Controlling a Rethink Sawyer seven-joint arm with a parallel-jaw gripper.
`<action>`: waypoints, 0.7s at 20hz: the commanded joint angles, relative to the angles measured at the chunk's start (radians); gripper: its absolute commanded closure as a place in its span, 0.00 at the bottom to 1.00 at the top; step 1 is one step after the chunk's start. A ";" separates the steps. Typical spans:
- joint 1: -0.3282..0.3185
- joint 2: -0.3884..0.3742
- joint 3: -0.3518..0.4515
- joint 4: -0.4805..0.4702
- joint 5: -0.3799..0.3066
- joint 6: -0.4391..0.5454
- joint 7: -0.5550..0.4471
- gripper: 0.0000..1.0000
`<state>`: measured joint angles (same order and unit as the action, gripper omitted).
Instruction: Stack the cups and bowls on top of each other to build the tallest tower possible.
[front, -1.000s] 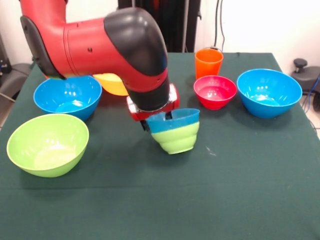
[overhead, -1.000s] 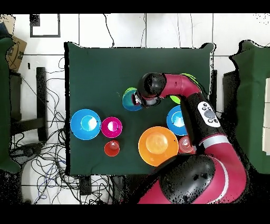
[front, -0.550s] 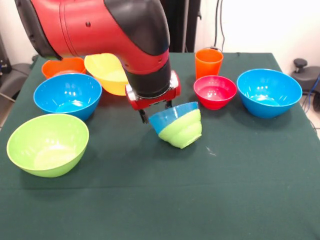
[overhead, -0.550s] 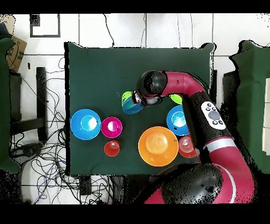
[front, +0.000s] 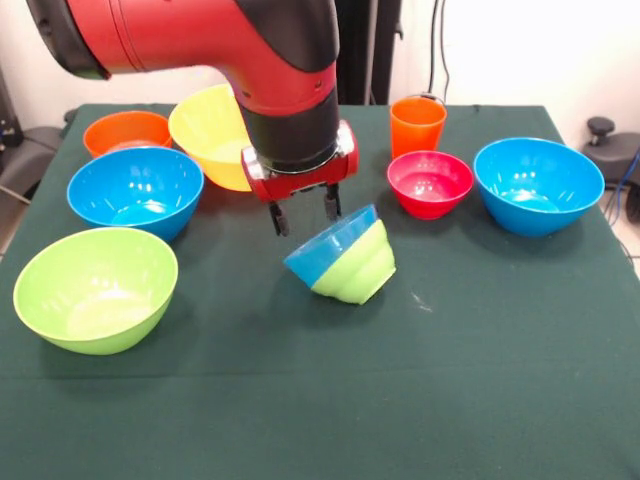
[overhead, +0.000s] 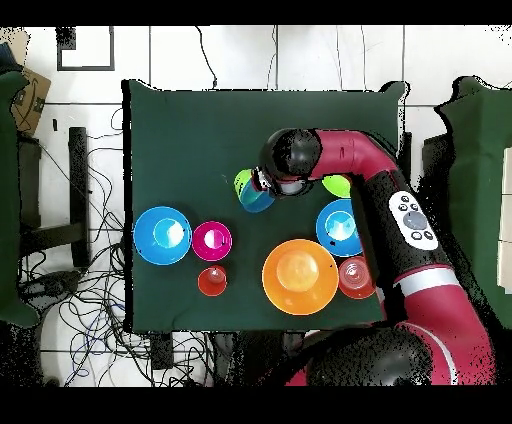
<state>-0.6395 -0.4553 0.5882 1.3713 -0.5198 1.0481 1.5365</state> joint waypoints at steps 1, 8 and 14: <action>0.004 -0.037 0.038 0.061 -0.073 -0.123 -0.164 0.00; 0.049 0.005 -0.004 0.012 -0.096 -0.172 -0.096 0.00; 0.053 0.015 -0.007 0.005 -0.084 -0.191 -0.094 0.00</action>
<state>-0.6188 -0.4836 0.5900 1.3793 -0.5277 0.9126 1.5365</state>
